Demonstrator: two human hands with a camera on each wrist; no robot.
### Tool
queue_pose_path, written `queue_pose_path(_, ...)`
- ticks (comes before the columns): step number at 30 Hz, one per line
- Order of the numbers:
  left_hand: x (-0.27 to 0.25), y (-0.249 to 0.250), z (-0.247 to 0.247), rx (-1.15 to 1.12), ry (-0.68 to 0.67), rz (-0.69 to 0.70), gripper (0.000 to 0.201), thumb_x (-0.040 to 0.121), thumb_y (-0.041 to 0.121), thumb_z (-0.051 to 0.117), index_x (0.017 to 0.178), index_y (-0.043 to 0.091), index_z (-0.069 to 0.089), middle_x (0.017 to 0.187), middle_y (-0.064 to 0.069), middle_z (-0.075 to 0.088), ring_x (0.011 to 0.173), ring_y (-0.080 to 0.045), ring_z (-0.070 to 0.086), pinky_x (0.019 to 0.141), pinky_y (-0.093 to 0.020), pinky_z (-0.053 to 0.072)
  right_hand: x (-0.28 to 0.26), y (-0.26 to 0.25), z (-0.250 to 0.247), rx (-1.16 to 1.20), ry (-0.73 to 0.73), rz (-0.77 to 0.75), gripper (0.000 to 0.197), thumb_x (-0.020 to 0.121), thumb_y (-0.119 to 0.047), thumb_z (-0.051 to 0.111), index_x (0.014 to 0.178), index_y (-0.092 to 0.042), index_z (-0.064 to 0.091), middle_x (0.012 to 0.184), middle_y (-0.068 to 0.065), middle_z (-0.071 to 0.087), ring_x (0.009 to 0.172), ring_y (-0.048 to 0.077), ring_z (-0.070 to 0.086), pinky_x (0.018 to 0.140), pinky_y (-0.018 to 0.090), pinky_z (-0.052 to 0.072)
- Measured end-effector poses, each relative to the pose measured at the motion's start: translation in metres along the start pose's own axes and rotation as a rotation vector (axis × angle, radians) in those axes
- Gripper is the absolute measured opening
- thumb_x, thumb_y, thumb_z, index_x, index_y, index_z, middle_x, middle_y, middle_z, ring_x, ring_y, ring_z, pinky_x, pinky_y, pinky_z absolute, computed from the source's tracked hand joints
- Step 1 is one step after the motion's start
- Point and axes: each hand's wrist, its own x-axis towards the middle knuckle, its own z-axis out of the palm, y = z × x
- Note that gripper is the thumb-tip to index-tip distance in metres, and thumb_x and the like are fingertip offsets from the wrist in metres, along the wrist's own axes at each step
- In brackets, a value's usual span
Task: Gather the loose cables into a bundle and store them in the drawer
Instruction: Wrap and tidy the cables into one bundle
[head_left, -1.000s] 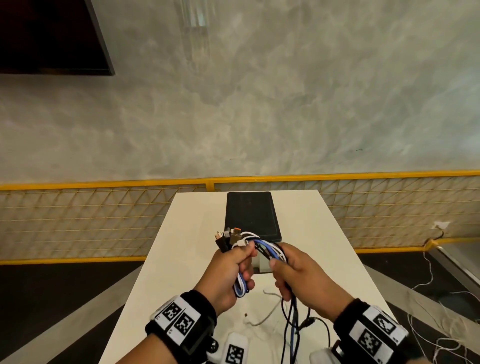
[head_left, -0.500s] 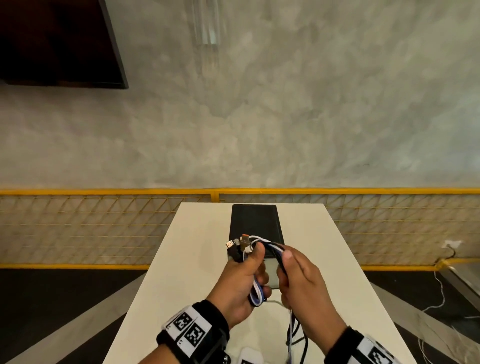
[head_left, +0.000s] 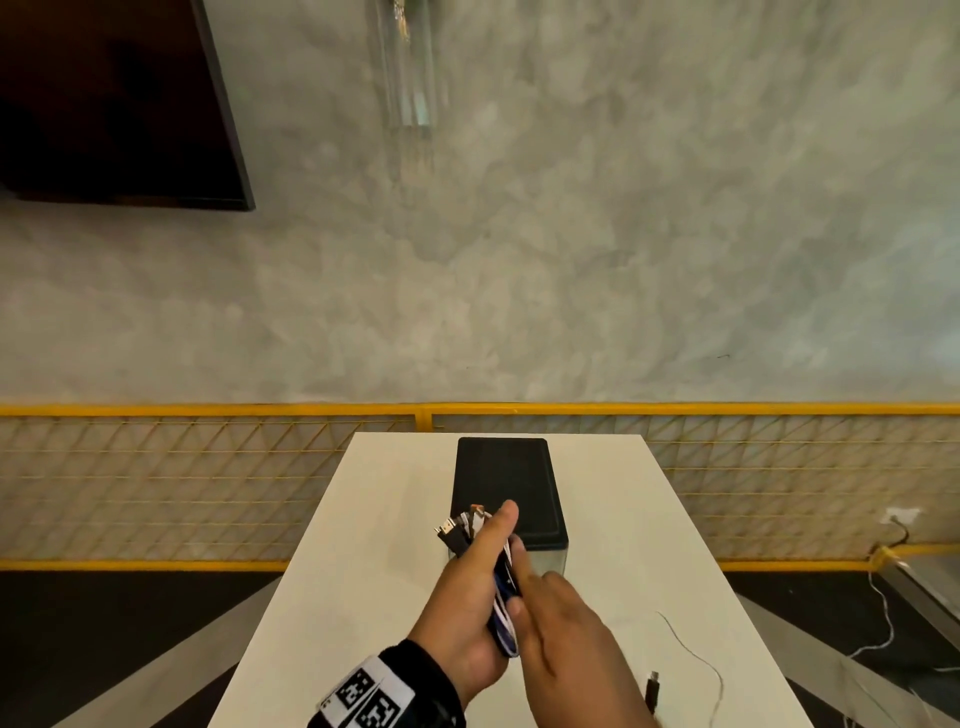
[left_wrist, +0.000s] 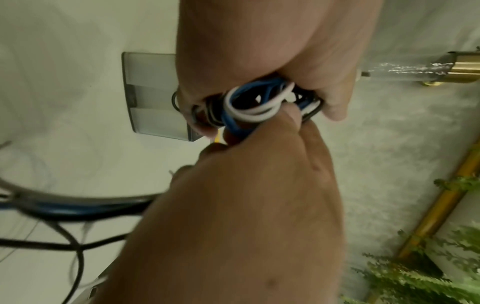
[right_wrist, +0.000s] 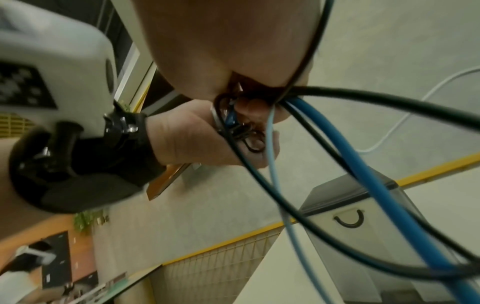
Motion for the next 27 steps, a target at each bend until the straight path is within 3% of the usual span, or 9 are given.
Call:
queue_pose_path(3,-0.003,0.003,0.0,0.053,-0.033,0.026,0.012,0.081,0.014,0.074,0.085,0.005,0.068,0.08,-0.017,0.07,0.076,-0.03,0.069,0.067,-0.034,0.058,0.003,-0.001,-0.004,-0.074,-0.125,0.044,0.06,0.102,-0.031,0.027,0.152,-0.033,-0.007,0.158,-0.013,0.018,0.134,0.007,0.042,0.098,0.016,0.039)
queue_pose_path(6,-0.004,0.007,0.001,0.174,-0.067,0.15,0.012,0.086,-0.009,0.061,0.094,-0.002,0.067,0.091,-0.027,0.074,0.088,-0.037,0.075,0.076,-0.039,0.057,-0.002,0.003,0.006,0.1,-0.136,0.035,0.059,0.091,-0.036,0.027,0.144,-0.047,0.004,0.144,-0.005,0.04,0.117,0.006,0.054,0.094,0.019,0.044)
queue_pose_path(8,-0.004,0.009,0.004,0.18,-0.084,0.218,0.01,0.087,-0.007,0.062,0.094,-0.001,0.066,0.094,-0.029,0.074,0.09,-0.037,0.075,0.08,-0.045,0.058,-0.006,0.009,0.013,0.393,-0.013,0.062,0.055,0.09,-0.031,0.039,0.134,-0.06,0.023,0.103,-0.01,0.062,0.08,0.009,0.064,0.074,0.022,0.053)
queue_pose_path(12,-0.001,0.011,0.006,0.076,-0.064,0.267,0.005,0.092,0.002,0.06,0.09,0.001,0.064,0.086,-0.02,0.075,0.084,-0.032,0.076,0.08,-0.049,0.059,-0.002,0.021,0.018,0.843,0.134,0.216,0.033,0.089,0.004,0.058,0.107,-0.022,0.047,0.068,0.003,0.065,0.051,0.027,0.063,0.052,0.034,0.05)
queue_pose_path(14,0.002,0.012,0.004,0.065,-0.009,0.291,0.012,0.093,0.007,0.061,0.084,0.0,0.065,0.073,-0.014,0.072,0.066,-0.025,0.074,0.064,-0.042,0.061,0.002,0.024,0.015,0.878,0.044,0.229,0.027,0.086,0.006,0.059,0.099,-0.013,0.045,0.066,0.003,0.064,0.052,0.029,0.063,0.054,0.035,0.048)
queue_pose_path(17,0.004,0.012,0.005,0.03,0.011,0.32,0.022,0.094,0.012,0.06,0.072,0.006,0.058,0.056,-0.005,0.056,0.04,-0.014,0.05,0.047,-0.029,0.048,0.006,0.027,0.005,0.865,-0.105,0.266,0.032,0.075,0.008,0.06,0.094,-0.008,0.039,0.067,0.008,0.064,0.057,0.031,0.066,0.057,0.034,0.049)
queue_pose_path(22,0.004,0.017,0.01,-0.012,-0.041,0.353,0.034,0.09,0.02,0.065,0.063,0.018,0.044,0.046,0.004,0.03,0.034,-0.009,0.025,0.04,-0.021,0.024,0.013,0.025,0.001,0.534,-0.365,0.163,0.022,0.074,-0.009,0.057,0.095,-0.013,0.064,0.086,0.011,0.072,0.084,0.023,0.07,0.08,0.033,0.057)
queue_pose_path(25,0.003,0.022,0.012,-0.023,-0.052,0.356,0.035,0.079,0.025,0.071,0.062,0.018,0.042,0.044,0.004,0.03,0.033,-0.008,0.029,0.04,-0.022,0.031,0.014,0.022,0.001,0.576,-0.332,0.128,0.02,0.09,-0.009,0.049,0.104,-0.016,0.062,0.078,0.003,0.066,0.068,0.011,0.066,0.069,0.02,0.053)
queue_pose_path(27,0.001,0.024,0.012,-0.024,-0.088,0.344,0.025,0.078,0.021,0.07,0.064,0.015,0.05,0.049,0.0,0.044,0.041,-0.012,0.049,0.052,-0.03,0.051,0.013,0.019,0.003,0.616,-0.282,0.115,0.018,0.096,-0.013,0.047,0.101,-0.027,0.058,0.067,-0.005,0.057,0.055,0.009,0.056,0.057,0.02,0.048)
